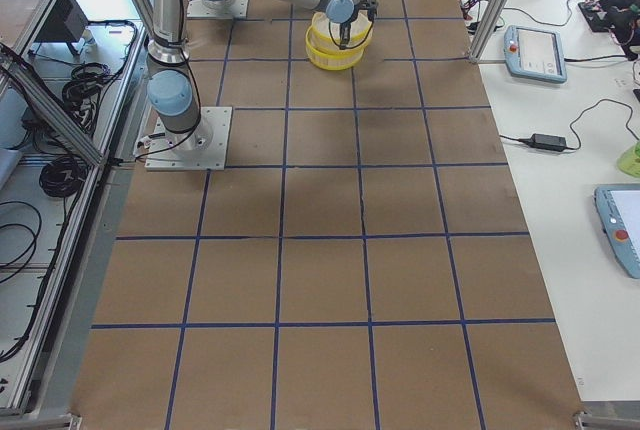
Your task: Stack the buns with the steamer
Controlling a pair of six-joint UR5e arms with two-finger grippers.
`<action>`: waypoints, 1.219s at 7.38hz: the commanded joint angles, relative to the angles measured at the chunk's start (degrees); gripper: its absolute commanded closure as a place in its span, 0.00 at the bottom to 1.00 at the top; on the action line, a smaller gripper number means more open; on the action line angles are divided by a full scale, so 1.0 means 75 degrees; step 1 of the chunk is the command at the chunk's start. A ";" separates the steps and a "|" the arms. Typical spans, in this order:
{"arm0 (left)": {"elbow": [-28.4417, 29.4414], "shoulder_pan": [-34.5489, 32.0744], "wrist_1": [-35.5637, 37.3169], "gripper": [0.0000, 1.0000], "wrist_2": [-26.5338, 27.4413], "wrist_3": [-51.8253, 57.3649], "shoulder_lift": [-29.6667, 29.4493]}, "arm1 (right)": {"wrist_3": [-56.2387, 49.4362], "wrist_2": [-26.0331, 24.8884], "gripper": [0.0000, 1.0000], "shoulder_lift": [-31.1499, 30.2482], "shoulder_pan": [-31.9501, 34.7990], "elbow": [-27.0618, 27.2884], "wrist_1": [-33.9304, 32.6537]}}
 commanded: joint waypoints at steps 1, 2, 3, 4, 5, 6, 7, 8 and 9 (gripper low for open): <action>0.0010 0.0008 0.0085 0.07 -0.0062 -0.0060 -0.0109 | 0.0009 0.0067 0.93 0.0094 0.0037 0.0007 0.0011; -0.0002 0.0008 0.0085 0.07 -0.0109 -0.0048 -0.0109 | 0.0021 0.0080 0.93 0.0094 0.0037 0.0007 0.0022; -0.0002 0.0008 0.0085 0.07 -0.0109 -0.0048 -0.0109 | 0.0032 0.0080 0.93 0.0083 0.0072 0.0007 0.0046; -0.0014 -0.0015 0.0085 0.09 -0.0202 -0.0060 -0.0109 | 0.0032 0.0068 0.92 0.0106 0.0107 0.0007 0.0057; -0.0014 -0.0038 0.0074 0.10 -0.0528 -0.0072 -0.0109 | 0.0032 0.0033 0.92 0.0094 0.0107 0.0007 0.0069; -0.0014 -0.0039 0.0074 0.14 -0.0531 -0.0060 -0.0109 | 0.0032 -0.0014 0.92 0.0059 0.0130 0.0018 0.0116; -0.0014 -0.0039 0.0062 0.24 -0.0496 -0.0060 -0.0109 | 0.0032 -0.0026 0.92 0.0036 0.0131 0.0018 0.0151; -0.0014 -0.0039 0.0050 0.34 -0.0450 -0.0048 -0.0109 | 0.0021 -0.0037 0.92 0.0024 0.0131 0.0030 0.0151; 0.0021 -0.0039 0.0050 0.51 -0.0356 0.0021 -0.0109 | 0.0009 -0.0049 0.92 0.0012 0.0131 0.0053 0.0163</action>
